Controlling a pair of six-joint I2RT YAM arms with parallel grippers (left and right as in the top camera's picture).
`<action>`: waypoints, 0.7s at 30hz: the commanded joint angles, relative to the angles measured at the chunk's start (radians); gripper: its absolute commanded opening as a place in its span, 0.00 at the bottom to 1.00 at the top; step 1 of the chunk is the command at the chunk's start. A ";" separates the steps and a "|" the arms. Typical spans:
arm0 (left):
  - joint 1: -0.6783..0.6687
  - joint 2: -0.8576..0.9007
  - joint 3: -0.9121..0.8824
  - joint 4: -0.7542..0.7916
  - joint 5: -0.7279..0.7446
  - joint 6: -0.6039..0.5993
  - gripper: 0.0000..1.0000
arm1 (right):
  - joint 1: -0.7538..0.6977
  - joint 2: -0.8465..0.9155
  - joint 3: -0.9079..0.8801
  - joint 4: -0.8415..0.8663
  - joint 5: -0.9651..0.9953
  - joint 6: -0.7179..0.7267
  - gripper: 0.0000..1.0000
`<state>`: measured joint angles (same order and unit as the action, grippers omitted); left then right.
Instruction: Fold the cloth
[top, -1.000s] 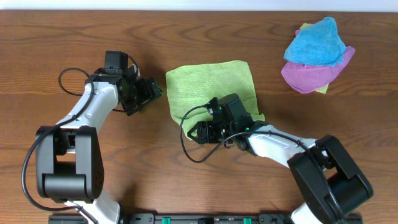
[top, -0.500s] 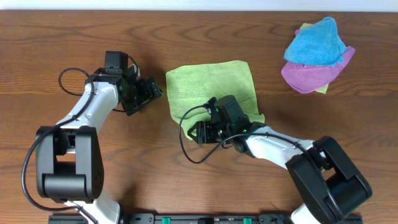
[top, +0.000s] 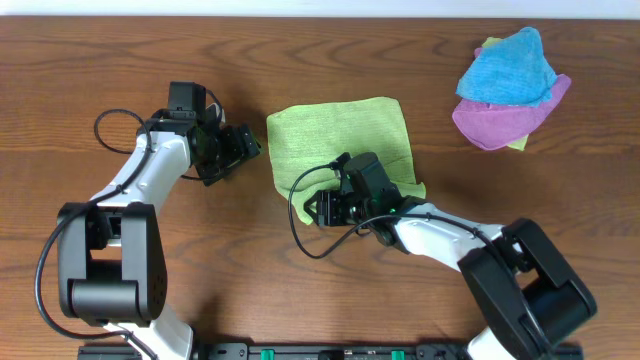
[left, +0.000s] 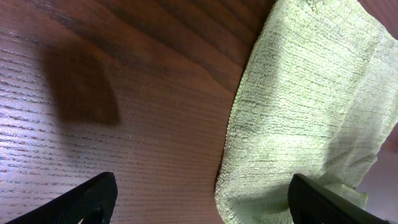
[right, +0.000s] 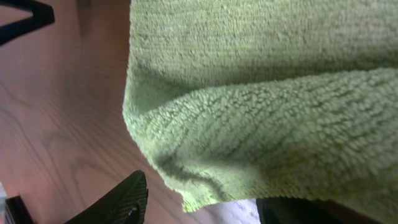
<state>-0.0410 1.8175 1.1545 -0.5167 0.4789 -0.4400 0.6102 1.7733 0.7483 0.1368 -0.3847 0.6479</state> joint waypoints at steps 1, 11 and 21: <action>0.002 -0.021 0.010 -0.004 0.008 0.018 0.89 | 0.013 0.052 -0.006 0.021 0.004 0.037 0.55; 0.002 -0.021 0.010 -0.006 0.012 0.018 0.89 | 0.014 0.072 -0.006 0.090 -0.085 0.048 0.04; 0.002 -0.021 0.010 -0.005 0.011 0.018 0.90 | 0.023 0.001 -0.002 0.119 -0.281 0.174 0.02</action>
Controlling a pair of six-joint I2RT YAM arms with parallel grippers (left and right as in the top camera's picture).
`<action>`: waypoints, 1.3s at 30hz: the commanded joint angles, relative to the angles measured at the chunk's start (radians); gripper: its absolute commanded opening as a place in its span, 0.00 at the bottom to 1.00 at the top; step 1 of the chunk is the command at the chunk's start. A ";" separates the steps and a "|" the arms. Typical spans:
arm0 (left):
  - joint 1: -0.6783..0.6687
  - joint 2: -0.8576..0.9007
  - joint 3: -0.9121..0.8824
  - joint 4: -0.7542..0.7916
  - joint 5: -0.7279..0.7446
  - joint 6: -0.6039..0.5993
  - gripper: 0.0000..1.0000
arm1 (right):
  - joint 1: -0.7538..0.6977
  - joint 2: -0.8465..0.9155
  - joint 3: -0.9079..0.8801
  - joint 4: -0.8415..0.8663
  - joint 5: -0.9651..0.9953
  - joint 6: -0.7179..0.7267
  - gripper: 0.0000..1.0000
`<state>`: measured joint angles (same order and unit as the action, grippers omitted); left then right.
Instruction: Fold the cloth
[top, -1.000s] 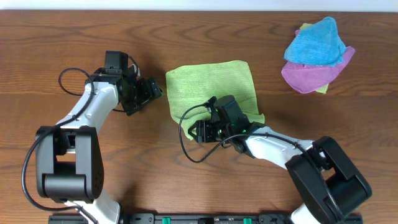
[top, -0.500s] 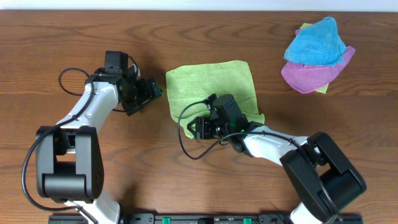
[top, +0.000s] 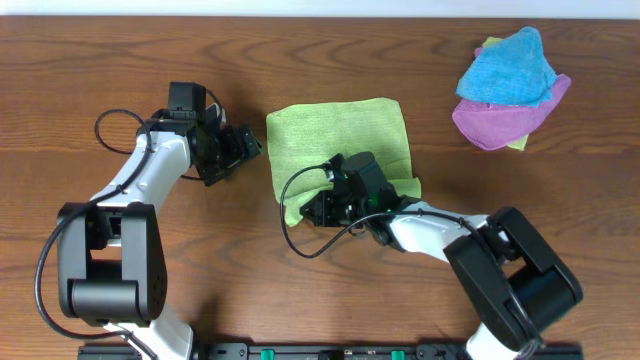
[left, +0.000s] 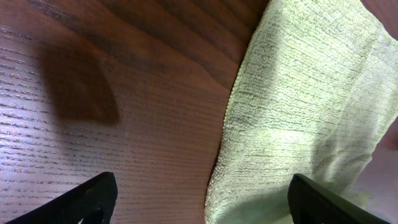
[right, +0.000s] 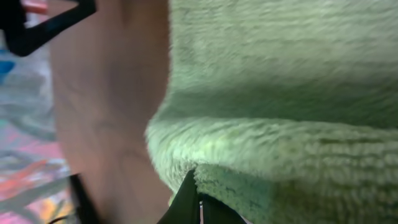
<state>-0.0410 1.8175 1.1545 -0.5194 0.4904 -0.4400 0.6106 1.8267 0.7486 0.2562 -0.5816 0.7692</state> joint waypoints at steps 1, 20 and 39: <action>0.002 -0.021 0.010 -0.001 0.000 0.018 0.90 | 0.027 -0.071 -0.003 -0.008 -0.086 0.063 0.01; 0.002 -0.021 0.010 0.038 -0.004 0.019 0.93 | 0.150 -0.233 -0.003 -0.171 -0.094 0.116 0.36; 0.002 -0.021 0.010 0.045 0.001 0.018 0.94 | 0.174 -0.233 -0.003 -0.434 -0.155 -0.091 0.48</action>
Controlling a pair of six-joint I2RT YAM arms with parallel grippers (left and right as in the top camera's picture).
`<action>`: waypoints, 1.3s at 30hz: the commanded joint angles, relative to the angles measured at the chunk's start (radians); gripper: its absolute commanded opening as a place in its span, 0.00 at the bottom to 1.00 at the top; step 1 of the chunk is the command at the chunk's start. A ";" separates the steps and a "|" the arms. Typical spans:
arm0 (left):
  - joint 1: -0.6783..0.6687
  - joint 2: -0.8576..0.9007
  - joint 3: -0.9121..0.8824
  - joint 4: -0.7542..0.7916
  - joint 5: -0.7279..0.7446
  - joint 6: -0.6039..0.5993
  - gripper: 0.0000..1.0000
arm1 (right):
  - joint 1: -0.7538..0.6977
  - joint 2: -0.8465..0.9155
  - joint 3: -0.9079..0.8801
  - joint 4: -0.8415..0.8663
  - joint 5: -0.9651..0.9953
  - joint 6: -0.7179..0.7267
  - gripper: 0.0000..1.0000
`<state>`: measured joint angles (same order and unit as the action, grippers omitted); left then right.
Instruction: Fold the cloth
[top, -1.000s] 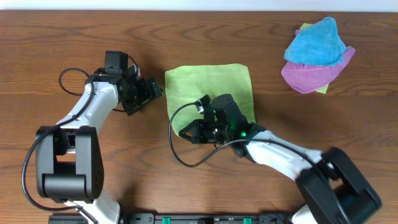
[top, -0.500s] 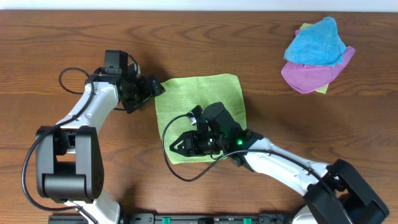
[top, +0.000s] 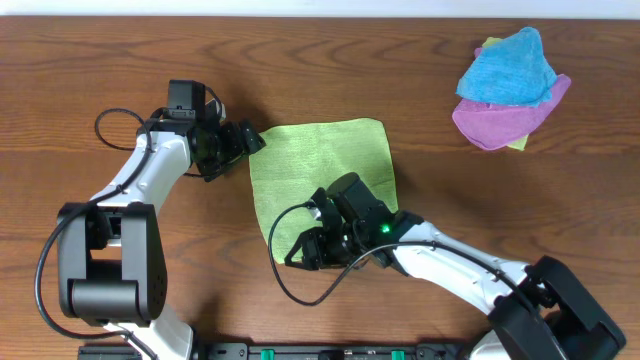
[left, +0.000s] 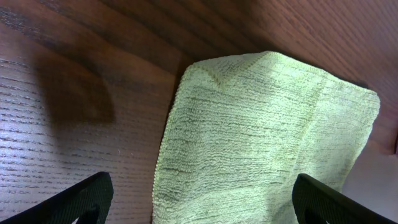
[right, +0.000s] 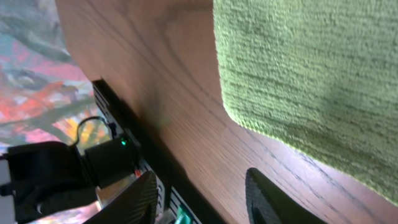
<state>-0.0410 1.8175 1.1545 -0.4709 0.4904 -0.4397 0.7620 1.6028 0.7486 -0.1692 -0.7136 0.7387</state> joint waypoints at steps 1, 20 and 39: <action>0.002 -0.021 0.010 -0.003 0.001 0.018 0.94 | 0.043 -0.007 -0.003 -0.008 -0.010 -0.074 0.49; 0.002 -0.021 0.010 0.000 0.000 0.018 0.94 | 0.234 0.080 -0.003 0.069 0.343 -0.074 0.49; 0.002 -0.021 0.010 0.000 0.001 0.018 0.96 | 0.234 0.160 -0.003 0.229 0.462 -0.059 0.41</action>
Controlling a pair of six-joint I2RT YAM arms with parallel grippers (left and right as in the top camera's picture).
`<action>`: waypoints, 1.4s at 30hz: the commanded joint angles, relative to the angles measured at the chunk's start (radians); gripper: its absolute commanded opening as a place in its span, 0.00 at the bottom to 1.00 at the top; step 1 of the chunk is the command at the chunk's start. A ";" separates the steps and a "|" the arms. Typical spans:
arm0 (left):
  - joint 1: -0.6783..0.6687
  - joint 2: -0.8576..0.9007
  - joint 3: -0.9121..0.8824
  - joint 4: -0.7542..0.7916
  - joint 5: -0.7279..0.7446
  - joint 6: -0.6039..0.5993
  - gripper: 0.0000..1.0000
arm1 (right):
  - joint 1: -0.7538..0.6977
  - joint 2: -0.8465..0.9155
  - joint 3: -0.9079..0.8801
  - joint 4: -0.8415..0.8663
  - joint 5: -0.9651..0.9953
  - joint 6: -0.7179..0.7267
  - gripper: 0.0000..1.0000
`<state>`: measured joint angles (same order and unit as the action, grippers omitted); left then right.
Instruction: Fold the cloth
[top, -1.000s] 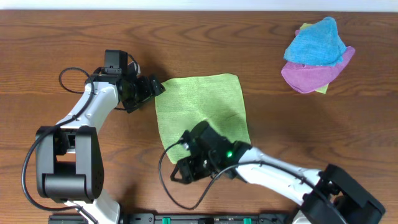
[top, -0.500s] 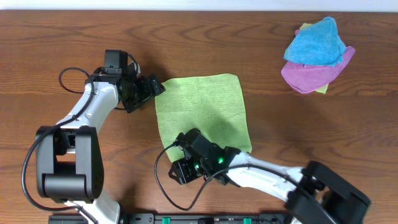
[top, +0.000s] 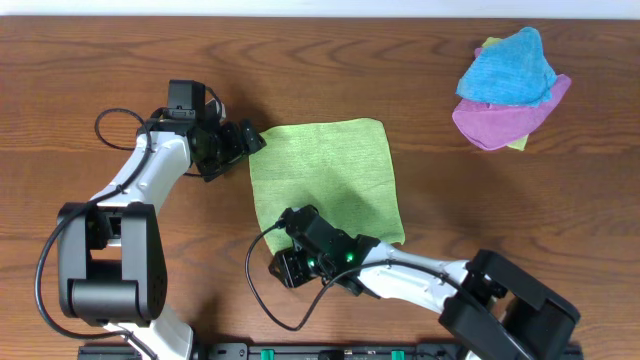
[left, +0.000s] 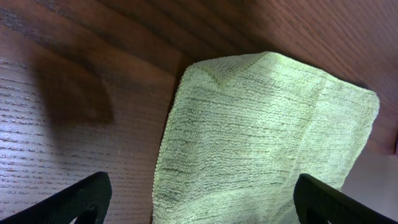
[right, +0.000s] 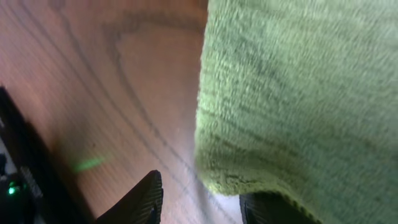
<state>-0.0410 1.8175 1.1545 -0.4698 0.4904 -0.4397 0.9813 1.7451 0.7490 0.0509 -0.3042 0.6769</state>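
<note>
The green cloth (top: 325, 175) lies spread flat in one layer at the table's middle. My left gripper (top: 248, 142) stands open just off its far left corner. In the left wrist view the cloth (left: 261, 124) fills the space between the two wide-apart fingers (left: 84, 199). My right gripper (top: 283, 268) is open at the cloth's near left corner. In the right wrist view that corner (right: 298, 81) hangs over one finger, and the other finger (right: 140, 199) sits over bare wood.
A heap of blue (top: 508, 68) and pink (top: 500, 122) cloths lies at the far right. A black rail (top: 300, 352) runs along the table's near edge, close behind the right gripper. Cables trail from both arms.
My right gripper has shifted slightly left and toward the near edge, still open, now right at the cloth's near left corner. The cloth's near edge shows in full. The left arm has not moved.
The cloth lay partly doubled over, with my open right gripper at its near fold. Then that gripper was shut on the fold. Later the cloth lay spread out further left and the gripper was open. Now it sits at the near left corner.
</note>
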 joint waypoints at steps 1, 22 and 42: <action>0.002 -0.021 0.010 -0.002 0.001 0.018 0.95 | 0.015 0.018 -0.003 0.016 0.058 0.003 0.41; 0.002 -0.021 0.010 -0.002 0.001 0.018 0.97 | 0.015 0.021 -0.003 0.112 0.158 0.016 0.38; 0.002 -0.021 0.010 -0.009 0.002 0.018 0.97 | 0.012 0.098 -0.003 0.241 0.139 0.079 0.04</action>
<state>-0.0410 1.8175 1.1545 -0.4717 0.4904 -0.4397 0.9813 1.8297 0.7498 0.2749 -0.1486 0.7414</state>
